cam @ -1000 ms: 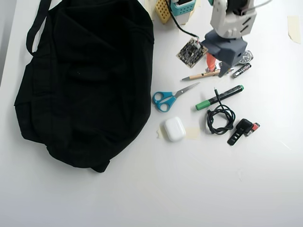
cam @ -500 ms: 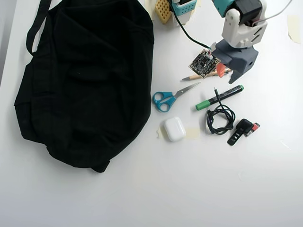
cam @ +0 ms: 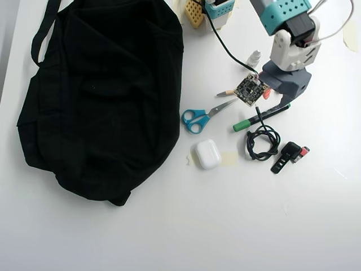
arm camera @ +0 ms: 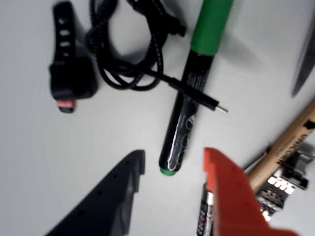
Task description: Put the whiteboard marker into the black bag
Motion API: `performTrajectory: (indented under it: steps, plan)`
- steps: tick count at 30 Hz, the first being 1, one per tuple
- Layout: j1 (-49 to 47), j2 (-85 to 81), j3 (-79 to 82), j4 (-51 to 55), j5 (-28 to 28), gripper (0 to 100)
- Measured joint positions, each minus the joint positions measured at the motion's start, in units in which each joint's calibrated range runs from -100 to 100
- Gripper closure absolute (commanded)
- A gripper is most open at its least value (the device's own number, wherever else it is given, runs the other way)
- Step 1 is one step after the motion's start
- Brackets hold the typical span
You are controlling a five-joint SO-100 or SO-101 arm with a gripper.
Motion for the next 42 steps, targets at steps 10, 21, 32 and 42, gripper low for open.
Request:
performTrajectory:
  steps: [10,21,32,42]
  plan:
    - [-1.0,3.6,0.1,-4.2,-0.1,79]
    - [-1.2,8.9,0.1,-7.6,-0.1,73]
    - [-1.2,15.1,0.0,-13.6,-0.1,73]
    - [-2.2,16.9,-0.9,-15.1,-0.1,99]
